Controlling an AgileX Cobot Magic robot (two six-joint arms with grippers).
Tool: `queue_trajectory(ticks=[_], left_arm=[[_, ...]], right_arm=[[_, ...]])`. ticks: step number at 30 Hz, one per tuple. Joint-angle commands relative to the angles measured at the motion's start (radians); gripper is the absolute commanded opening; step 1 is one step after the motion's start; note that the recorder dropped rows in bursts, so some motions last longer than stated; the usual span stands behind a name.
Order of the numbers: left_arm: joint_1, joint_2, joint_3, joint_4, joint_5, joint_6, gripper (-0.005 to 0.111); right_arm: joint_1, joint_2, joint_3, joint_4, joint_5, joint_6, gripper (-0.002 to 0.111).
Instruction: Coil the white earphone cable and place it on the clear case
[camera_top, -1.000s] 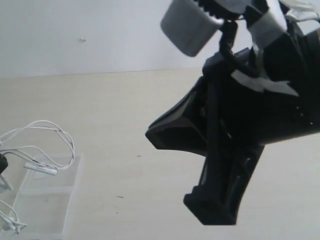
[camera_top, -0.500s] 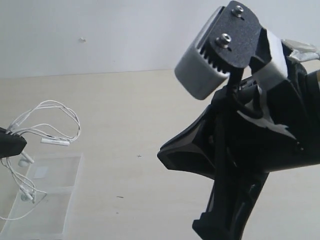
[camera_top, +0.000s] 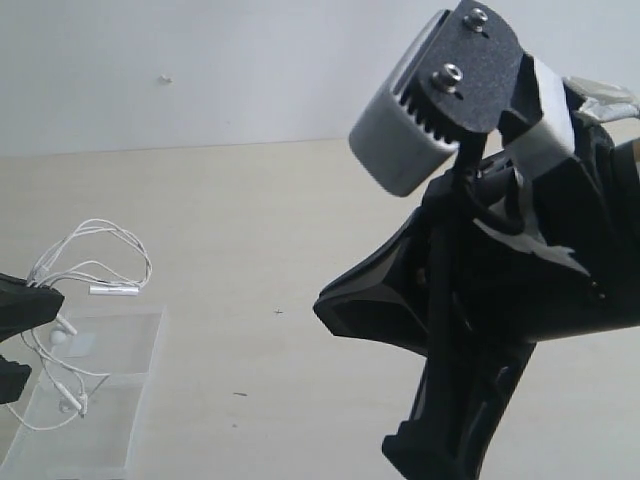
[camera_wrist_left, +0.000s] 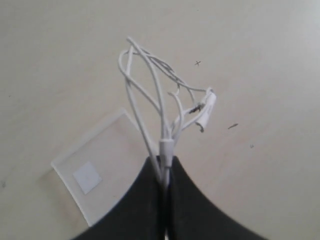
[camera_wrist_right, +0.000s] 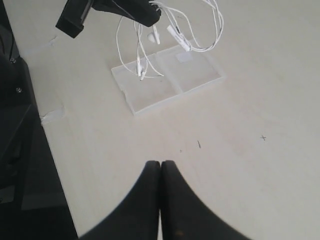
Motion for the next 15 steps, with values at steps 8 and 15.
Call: queue_trajectory(ticks=[8,15], left_arm=[[-0.001,0.002,0.106,-0.069,-0.139,-0.009,0.000],[-0.001,0.017,0.105,-0.076,-0.235,-0.009,0.000]], right_arm=[[0.000,-0.009,0.003,0.006,-0.013,0.001,0.000],[0.000,-0.009,0.003,0.016,-0.011,0.001,0.000]])
